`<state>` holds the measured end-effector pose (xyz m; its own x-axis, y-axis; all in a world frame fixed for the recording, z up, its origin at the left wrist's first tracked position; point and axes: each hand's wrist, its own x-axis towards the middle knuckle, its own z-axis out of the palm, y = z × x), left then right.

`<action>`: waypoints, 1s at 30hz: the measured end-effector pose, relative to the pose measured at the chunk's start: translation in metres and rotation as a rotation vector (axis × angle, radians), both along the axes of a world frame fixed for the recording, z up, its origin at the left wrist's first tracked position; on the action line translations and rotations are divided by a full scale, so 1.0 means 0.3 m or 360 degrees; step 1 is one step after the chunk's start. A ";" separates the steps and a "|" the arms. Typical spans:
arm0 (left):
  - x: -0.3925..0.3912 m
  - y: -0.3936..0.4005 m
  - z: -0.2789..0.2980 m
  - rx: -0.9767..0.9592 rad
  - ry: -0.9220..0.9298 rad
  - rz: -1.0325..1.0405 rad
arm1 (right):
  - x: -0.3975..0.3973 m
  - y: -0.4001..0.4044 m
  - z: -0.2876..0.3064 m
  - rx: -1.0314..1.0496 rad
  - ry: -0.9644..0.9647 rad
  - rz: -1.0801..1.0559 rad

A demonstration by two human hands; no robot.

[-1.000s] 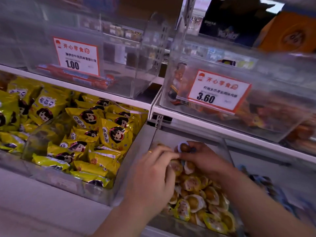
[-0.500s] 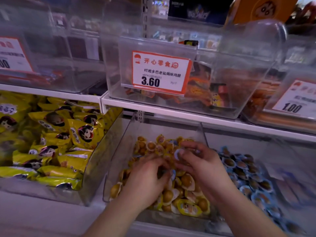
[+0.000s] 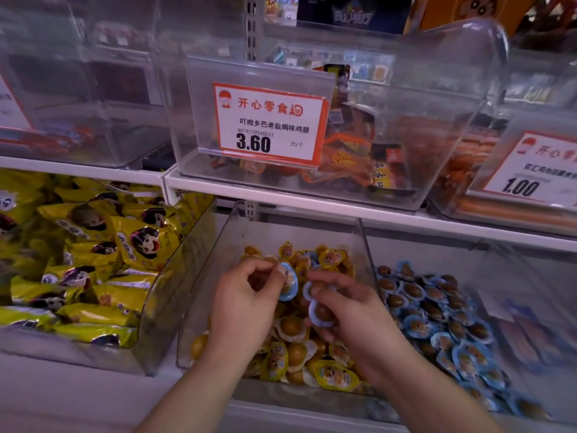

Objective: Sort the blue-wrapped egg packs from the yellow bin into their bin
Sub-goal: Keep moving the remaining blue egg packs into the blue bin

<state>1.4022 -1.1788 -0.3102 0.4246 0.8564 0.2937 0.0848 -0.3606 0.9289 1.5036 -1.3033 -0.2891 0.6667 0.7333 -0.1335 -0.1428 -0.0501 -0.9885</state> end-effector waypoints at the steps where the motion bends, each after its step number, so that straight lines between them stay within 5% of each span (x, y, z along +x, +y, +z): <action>1: -0.005 0.004 0.001 -0.0026 -0.0012 0.0007 | -0.002 -0.002 0.006 -0.0008 0.0037 -0.0008; 9: -0.045 0.010 0.042 -0.0023 -0.0232 0.0057 | 0.046 -0.026 0.084 0.0137 0.0162 -0.0167; 14: -0.027 -0.060 0.049 -0.0038 -0.0263 -0.0395 | -0.036 -0.009 0.063 0.0109 0.0182 0.0369; 19: -0.023 -0.049 0.043 0.0378 -0.0134 -0.0263 | 0.009 -0.035 0.083 0.0103 -0.0305 0.0094; 23: -0.011 -0.030 -0.002 0.0227 0.0066 -0.0412 | 0.143 -0.115 0.113 0.0071 -0.0554 -0.0326; 27: 0.000 -0.037 -0.039 0.0472 0.0347 -0.0456 | 0.308 -0.204 0.073 -0.0112 -0.0225 -0.0550; 30: 0.009 -0.051 -0.040 0.0660 0.0515 -0.0581 | 0.370 -0.263 0.065 -0.0414 -0.0267 -0.0563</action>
<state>1.4049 -1.1940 -0.3223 0.7901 0.4827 0.3778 0.1415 -0.7433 0.6538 1.6145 -1.3821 -0.2697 0.8978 0.4135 -0.1516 -0.0349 -0.2764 -0.9604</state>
